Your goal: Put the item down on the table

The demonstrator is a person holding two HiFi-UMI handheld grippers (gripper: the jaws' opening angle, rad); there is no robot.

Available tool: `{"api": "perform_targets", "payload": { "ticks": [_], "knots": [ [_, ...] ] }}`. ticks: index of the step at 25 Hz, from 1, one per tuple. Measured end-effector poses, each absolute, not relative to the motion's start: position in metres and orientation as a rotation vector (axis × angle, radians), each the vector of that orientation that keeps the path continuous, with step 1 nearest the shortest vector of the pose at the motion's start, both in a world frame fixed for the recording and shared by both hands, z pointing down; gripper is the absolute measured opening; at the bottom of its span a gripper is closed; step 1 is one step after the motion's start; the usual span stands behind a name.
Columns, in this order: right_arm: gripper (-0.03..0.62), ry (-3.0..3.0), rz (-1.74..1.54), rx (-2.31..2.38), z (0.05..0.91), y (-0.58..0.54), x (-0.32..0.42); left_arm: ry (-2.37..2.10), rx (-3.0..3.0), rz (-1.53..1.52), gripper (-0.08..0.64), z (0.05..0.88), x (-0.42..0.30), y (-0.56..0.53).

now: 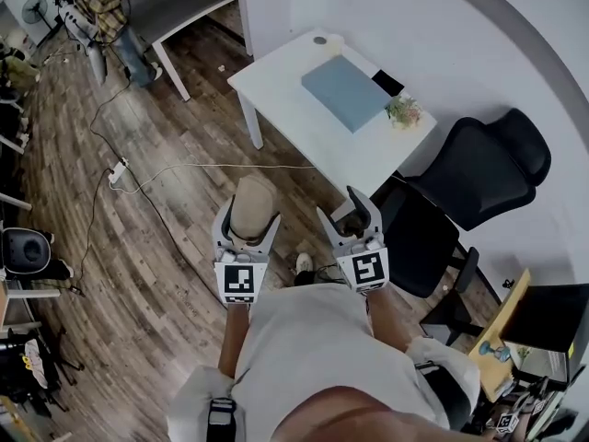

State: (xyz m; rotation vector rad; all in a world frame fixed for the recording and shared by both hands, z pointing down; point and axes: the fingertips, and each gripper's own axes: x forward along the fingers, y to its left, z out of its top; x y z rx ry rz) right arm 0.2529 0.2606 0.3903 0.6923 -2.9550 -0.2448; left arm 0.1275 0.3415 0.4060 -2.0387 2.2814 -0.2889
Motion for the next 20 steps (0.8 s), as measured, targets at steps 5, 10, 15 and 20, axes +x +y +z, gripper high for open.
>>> {"api": "perform_targets", "payload": {
  "ticks": [5, 10, 15, 20],
  "knots": [
    [0.278, -2.969, -0.23, 0.672, 0.389, 0.229, 0.248, 2.292, -2.02, -0.316, 0.396, 0.403, 0.124, 0.312],
    [0.27, -2.981, -0.224, 0.654, 0.39, 0.198, 0.249, 2.296, -1.993, -0.34, 0.396, 0.401, 0.127, 0.285],
    [0.265, -2.992, -0.212, 0.621, 0.394, 0.177, 0.245, 2.314, -1.975, -0.355, 0.396, 0.402, 0.127, 0.265],
    [0.258, -3.001, -0.184, 0.597, 0.395, 0.158, 0.24, 2.32, -1.967, -0.377, 0.396, 0.401, 0.125, 0.246]
  ]
}}
